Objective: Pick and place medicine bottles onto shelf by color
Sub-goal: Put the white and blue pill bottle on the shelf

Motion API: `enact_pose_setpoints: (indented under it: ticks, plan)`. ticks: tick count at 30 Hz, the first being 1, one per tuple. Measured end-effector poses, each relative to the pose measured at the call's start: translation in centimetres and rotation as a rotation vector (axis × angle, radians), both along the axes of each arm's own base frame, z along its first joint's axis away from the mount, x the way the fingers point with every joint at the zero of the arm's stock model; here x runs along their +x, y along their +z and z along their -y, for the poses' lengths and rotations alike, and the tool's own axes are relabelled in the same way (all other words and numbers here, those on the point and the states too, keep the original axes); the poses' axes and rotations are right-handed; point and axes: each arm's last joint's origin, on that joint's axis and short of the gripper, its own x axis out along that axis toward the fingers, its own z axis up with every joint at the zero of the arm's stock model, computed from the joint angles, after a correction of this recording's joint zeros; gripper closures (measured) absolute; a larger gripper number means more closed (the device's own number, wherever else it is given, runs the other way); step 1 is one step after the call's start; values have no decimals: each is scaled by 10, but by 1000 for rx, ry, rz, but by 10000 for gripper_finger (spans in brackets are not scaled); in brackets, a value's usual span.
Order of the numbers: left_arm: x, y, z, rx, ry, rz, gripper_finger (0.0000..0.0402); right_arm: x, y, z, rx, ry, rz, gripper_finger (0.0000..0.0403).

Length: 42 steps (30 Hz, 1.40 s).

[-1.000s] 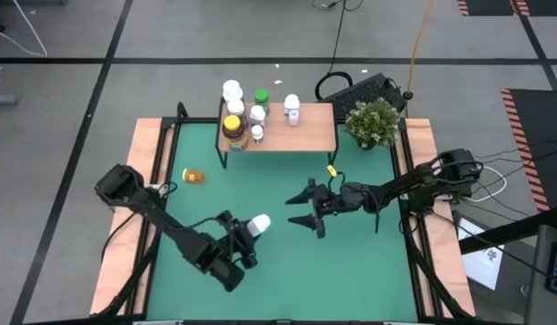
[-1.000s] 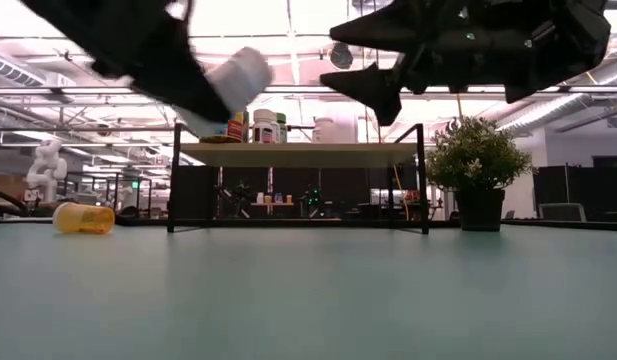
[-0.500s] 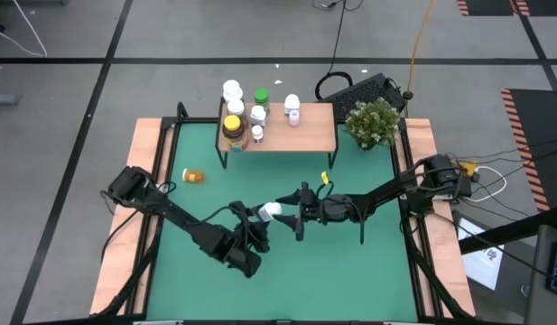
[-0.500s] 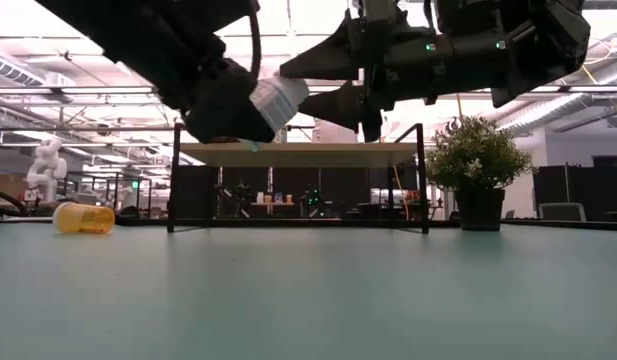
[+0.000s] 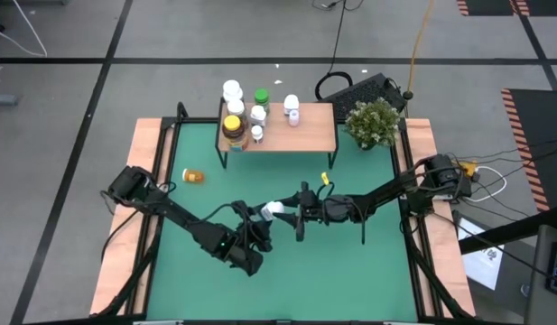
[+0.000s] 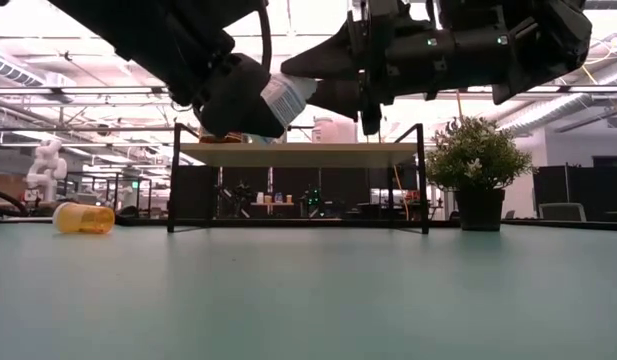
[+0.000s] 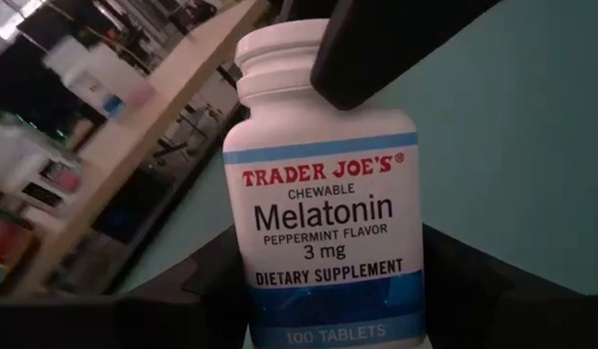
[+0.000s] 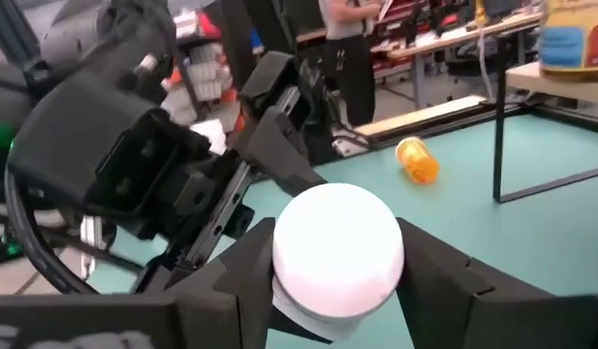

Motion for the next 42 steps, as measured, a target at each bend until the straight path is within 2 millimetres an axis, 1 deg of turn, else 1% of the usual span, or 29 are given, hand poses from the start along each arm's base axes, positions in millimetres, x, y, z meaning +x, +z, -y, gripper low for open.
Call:
enact_pose_setpoints:
  ticks: [3,6,7,10,13,14,16,19,22,25,29,33,37,42]
  plan:
    - [1,-1,-1,-76,5,22,141,7,1,-1,-34,44,-72,240]
    - [1,2,-2,-164,-18,19,96,21,4,-2,-124,78,-241,228]
    - [-1,5,-3,-192,-33,0,80,26,8,-1,-163,84,-290,223]
    - [-8,17,-5,-271,-80,-58,37,34,29,5,-279,104,-410,221]
    - [-22,31,-7,-375,-103,-114,10,35,53,16,-385,104,-499,230]
    - [-26,35,-8,-418,-104,-123,6,34,65,22,-420,96,-514,232]
    - [-38,43,-11,-449,-73,-155,6,29,86,37,-495,89,-550,232]
    - [-51,52,-17,-486,4,-148,10,17,120,65,-589,60,-595,227]
    - [-63,53,-20,-488,72,-171,11,7,151,102,-656,15,-613,225]
    - [-69,52,-21,-457,122,-181,11,-1,172,140,-641,28,-612,226]
    - [-70,52,-24,-443,140,-181,11,-8,173,183,-568,97,-619,226]
    - [-71,52,-26,-428,150,-191,11,-19,165,212,-528,155,-628,226]
    - [-71,52,-27,-422,152,-190,11,-19,152,228,-518,185,-656,226]
    - [-70,52,-29,-420,162,-180,11,-13,140,236,-558,233,-654,226]
